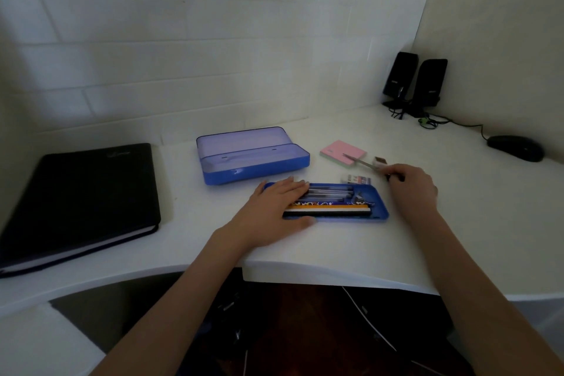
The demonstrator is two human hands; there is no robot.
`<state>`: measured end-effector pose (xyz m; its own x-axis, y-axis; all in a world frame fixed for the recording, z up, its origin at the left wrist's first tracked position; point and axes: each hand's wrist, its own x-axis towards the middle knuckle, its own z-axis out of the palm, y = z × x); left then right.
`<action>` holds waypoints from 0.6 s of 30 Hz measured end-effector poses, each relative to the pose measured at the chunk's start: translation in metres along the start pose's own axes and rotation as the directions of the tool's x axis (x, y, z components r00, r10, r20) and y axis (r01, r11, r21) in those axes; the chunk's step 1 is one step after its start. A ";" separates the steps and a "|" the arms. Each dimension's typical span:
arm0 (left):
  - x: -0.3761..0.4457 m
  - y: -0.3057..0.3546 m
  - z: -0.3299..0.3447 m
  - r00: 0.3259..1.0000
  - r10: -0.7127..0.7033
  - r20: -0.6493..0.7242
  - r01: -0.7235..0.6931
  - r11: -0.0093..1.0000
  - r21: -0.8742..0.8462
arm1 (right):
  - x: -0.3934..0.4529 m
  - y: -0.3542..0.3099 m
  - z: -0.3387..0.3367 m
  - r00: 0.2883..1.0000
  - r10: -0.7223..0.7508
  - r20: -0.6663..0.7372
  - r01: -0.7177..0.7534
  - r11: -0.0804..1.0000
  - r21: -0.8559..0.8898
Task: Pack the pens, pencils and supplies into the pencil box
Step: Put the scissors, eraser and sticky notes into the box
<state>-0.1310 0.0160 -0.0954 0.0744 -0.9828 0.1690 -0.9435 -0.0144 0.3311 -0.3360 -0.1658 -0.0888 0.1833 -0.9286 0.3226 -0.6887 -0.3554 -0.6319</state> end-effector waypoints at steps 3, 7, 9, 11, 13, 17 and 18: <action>0.011 -0.001 -0.001 1.000 0.016 0.004 -0.016 1.000 -0.017 | -0.005 -0.005 0.001 0.991 -0.129 0.015 0.125 0.979 0.163; 0.014 0.002 -0.003 0.994 0.014 -0.111 -0.030 0.989 -0.143 | -0.005 -0.004 0.007 0.921 -0.362 0.147 0.349 0.931 0.106; 0.008 -0.001 -0.008 0.941 -0.037 -0.335 -0.028 0.982 -0.186 | -0.003 -0.004 0.007 0.917 -0.347 0.196 0.343 0.938 0.055; 0.005 -0.007 -0.013 0.828 -0.057 -0.558 0.009 0.996 -0.088 | -0.005 -0.005 0.005 0.906 -0.344 0.246 0.329 0.939 0.101; 0.007 -0.020 -0.017 0.756 -0.078 -0.650 0.114 0.993 0.014 | -0.007 -0.006 0.006 0.887 -0.335 0.317 0.329 0.941 0.075; 0.012 -0.038 -0.019 0.798 -0.249 -0.549 0.332 0.942 0.054 | -0.010 -0.007 0.007 0.898 -0.264 0.352 0.311 0.947 -0.085; 0.013 -0.040 -0.018 0.800 -0.273 -0.534 0.356 0.933 0.057 | -0.010 -0.008 0.007 0.905 -0.250 0.344 0.298 0.950 -0.092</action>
<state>-0.0870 0.0069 -0.0900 0.4895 -0.6843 0.5405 -0.8719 -0.3740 0.3162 -0.3274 -0.1547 -0.0913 0.5800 -0.7878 0.2074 -0.6645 -0.6048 -0.4390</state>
